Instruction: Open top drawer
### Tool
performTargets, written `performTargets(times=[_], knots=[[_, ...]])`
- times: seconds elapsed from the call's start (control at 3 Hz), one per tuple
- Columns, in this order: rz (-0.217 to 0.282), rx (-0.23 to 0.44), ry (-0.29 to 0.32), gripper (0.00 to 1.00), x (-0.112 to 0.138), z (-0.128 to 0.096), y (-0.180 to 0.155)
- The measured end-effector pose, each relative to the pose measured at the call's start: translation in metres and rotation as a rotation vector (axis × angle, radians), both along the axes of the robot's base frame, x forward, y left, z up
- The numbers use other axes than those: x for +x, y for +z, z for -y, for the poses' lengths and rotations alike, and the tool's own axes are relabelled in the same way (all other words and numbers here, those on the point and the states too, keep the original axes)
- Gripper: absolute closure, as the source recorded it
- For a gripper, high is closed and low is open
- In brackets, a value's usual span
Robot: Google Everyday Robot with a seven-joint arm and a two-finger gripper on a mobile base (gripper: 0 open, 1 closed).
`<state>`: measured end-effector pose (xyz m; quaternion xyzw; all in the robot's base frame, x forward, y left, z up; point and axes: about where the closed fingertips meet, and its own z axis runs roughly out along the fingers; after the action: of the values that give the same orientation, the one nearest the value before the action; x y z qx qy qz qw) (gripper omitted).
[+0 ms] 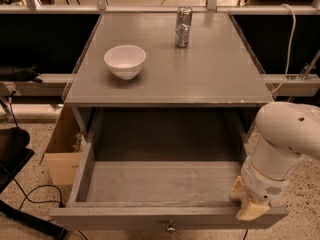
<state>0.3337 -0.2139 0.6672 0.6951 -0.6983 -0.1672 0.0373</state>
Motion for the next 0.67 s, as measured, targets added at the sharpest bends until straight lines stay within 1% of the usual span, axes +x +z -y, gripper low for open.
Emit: performTargets(times=[0.33, 0.67], knots=[[0.000, 0.000, 0.000, 0.16, 0.0000, 0.0000, 0.0000], [0.000, 0.000, 0.000, 0.00, 0.0000, 0.0000, 0.0000]])
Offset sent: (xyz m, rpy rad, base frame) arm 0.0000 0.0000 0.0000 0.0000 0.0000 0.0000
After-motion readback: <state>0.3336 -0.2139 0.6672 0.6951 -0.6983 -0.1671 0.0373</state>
